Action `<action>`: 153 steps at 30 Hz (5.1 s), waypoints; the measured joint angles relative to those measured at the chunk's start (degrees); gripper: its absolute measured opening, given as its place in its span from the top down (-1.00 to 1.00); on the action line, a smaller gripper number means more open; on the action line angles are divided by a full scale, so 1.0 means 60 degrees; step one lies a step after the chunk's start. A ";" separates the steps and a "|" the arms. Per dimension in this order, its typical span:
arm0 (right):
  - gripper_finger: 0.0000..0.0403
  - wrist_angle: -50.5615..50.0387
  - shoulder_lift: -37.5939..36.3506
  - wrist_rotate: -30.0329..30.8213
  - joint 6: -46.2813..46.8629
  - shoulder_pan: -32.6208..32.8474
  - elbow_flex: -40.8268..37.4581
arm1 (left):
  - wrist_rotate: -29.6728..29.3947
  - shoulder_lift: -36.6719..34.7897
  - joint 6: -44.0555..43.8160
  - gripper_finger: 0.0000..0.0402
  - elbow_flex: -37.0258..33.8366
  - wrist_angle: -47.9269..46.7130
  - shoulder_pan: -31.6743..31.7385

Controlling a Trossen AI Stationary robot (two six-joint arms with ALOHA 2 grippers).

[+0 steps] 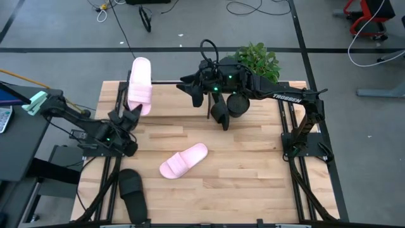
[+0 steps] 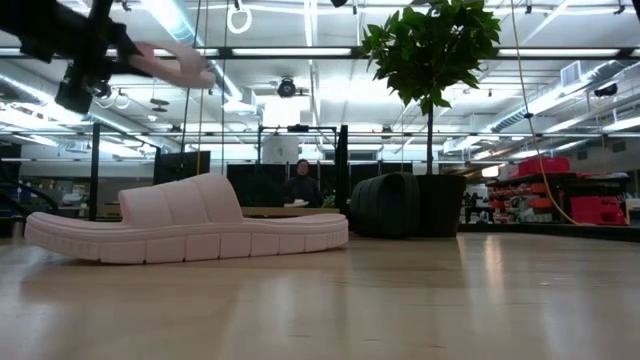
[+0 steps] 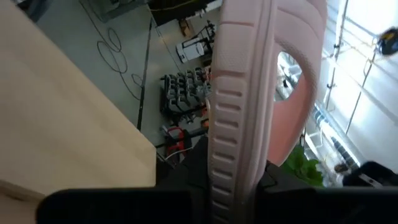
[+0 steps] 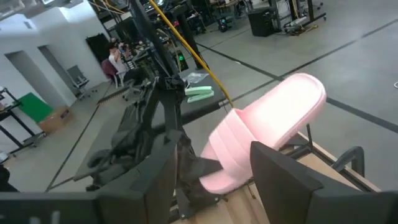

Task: Pick and place slides into the shelf
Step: Put the right pink slide on the shelf

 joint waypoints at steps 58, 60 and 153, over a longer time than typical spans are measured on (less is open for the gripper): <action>-0.03 -0.0809 0.0004 0.0430 0.0659 0.0164 0.0001 | 0.3387 0.2325 -0.0305 0.80 -0.1697 0.1851 0.1636; -0.03 -0.0827 0.0004 0.0430 0.0677 0.0164 0.0004 | 0.3633 0.2451 -0.0353 0.80 -0.1697 0.1950 0.1636; -0.03 -0.1188 0.0004 0.0645 0.0918 0.0161 0.0003 | 0.3824 0.1610 -0.0170 0.28 -0.3442 0.2575 0.1796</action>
